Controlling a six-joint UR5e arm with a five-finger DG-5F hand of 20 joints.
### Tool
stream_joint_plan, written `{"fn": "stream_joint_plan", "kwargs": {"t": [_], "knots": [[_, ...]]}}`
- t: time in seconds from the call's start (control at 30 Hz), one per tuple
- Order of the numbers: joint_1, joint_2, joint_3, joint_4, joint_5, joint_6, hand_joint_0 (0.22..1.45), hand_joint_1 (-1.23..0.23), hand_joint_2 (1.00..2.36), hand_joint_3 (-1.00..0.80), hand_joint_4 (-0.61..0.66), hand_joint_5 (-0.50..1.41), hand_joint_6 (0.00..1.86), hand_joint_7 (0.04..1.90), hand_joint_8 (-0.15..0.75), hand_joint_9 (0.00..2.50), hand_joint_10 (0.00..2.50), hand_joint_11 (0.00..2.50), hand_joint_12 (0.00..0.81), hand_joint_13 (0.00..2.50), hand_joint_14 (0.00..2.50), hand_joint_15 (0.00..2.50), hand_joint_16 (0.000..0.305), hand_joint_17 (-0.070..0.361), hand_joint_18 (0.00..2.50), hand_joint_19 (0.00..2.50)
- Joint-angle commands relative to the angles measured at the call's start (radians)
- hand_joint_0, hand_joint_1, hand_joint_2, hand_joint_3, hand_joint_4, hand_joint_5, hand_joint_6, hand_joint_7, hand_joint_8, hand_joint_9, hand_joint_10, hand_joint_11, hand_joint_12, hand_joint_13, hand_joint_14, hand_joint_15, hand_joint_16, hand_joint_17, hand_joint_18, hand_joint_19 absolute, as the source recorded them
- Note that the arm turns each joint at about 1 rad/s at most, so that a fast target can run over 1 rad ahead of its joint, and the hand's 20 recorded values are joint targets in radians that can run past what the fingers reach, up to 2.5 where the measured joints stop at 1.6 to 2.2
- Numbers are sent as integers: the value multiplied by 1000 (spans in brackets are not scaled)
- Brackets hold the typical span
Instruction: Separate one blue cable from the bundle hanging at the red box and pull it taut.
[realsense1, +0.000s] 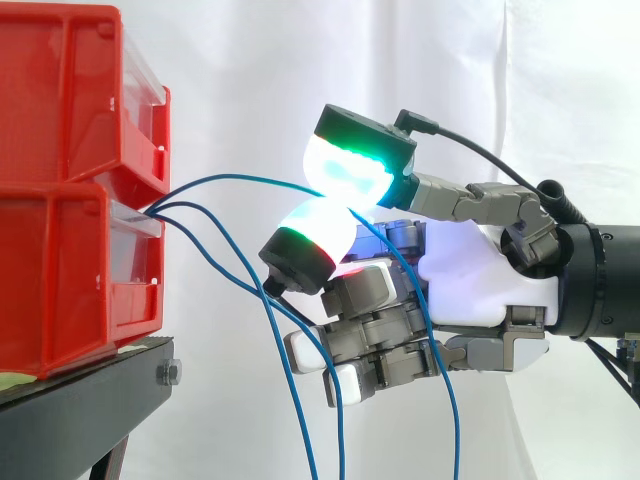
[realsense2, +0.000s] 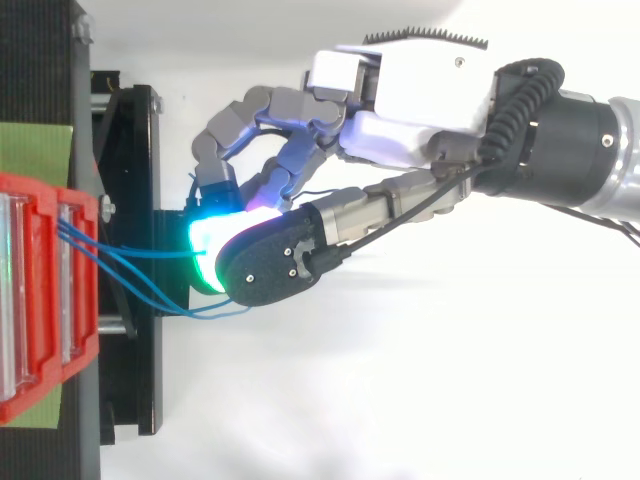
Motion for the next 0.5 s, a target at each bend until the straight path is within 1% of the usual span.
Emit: {"fn": "stream_joint_plan", "kwargs": {"t": [0.0,0.47], "knots": [[0,0,0,0,0,0,772,-713,1018,-184,-82,-195,1013,1225,354,1051,9,1183,367,742,19,583,47,105,671,698],[0,0,0,0,0,0,771,-714,1018,-180,-86,-194,1013,1231,355,1053,9,1187,368,741,19,579,47,105,671,695]]}}
